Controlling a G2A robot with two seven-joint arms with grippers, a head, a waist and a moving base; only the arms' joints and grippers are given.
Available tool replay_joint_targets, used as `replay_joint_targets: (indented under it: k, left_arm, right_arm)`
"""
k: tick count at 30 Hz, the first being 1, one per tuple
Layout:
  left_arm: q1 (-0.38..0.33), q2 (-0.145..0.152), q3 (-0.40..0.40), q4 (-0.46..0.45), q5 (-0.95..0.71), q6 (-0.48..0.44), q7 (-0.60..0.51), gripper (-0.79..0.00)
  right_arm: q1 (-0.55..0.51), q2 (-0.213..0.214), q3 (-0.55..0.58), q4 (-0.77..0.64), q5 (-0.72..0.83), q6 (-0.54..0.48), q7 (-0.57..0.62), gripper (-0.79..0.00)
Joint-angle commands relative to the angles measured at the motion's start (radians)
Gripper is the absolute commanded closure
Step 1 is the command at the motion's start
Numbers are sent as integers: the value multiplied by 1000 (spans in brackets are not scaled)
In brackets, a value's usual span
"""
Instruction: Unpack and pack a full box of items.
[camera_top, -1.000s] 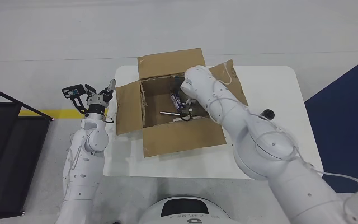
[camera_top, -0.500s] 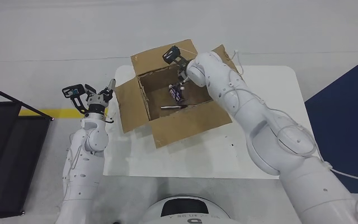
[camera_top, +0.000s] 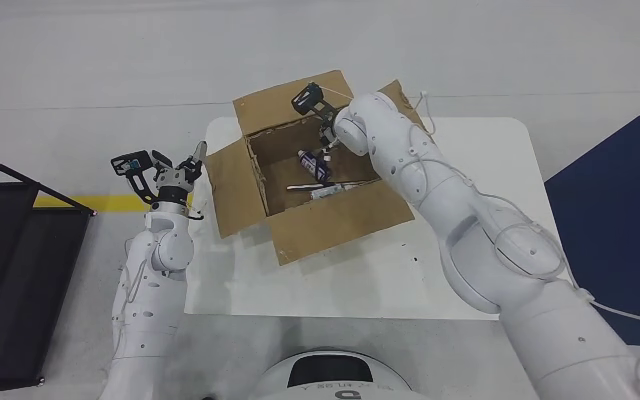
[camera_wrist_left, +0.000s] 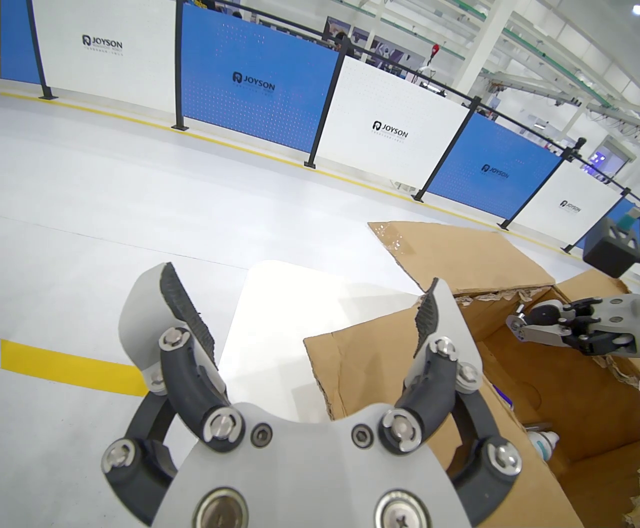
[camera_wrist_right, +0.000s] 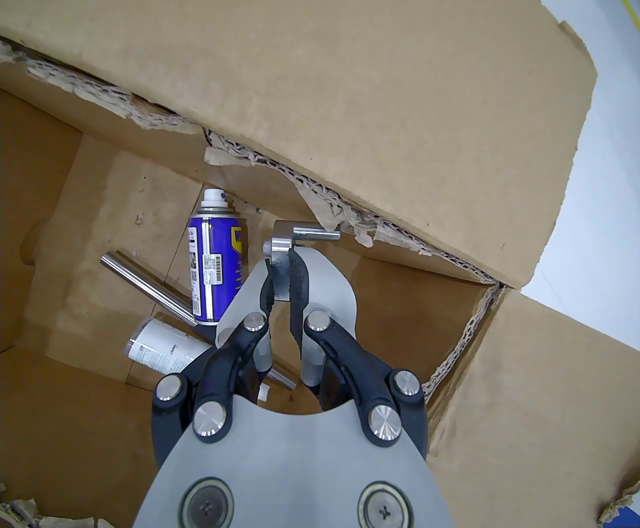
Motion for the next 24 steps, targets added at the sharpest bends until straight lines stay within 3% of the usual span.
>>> replay_joint_targets:
  k: [1, 15, 24]
  left_arm:
    - [0, 0, 0, 0, 0, 0, 0, -785]
    - [0, 0, 0, 0, 0, 0, 0, -785]
    - [0, 0, 0, 0, 0, 0, 0, -785]
  right_arm:
    - [0, 0, 0, -1, 0, 0, 0, 0]
    - [-3, 1, 1, -2, 1, 1, -6, 0]
    - [-31, 62, 108, -18, 76, -111, -24, 0]
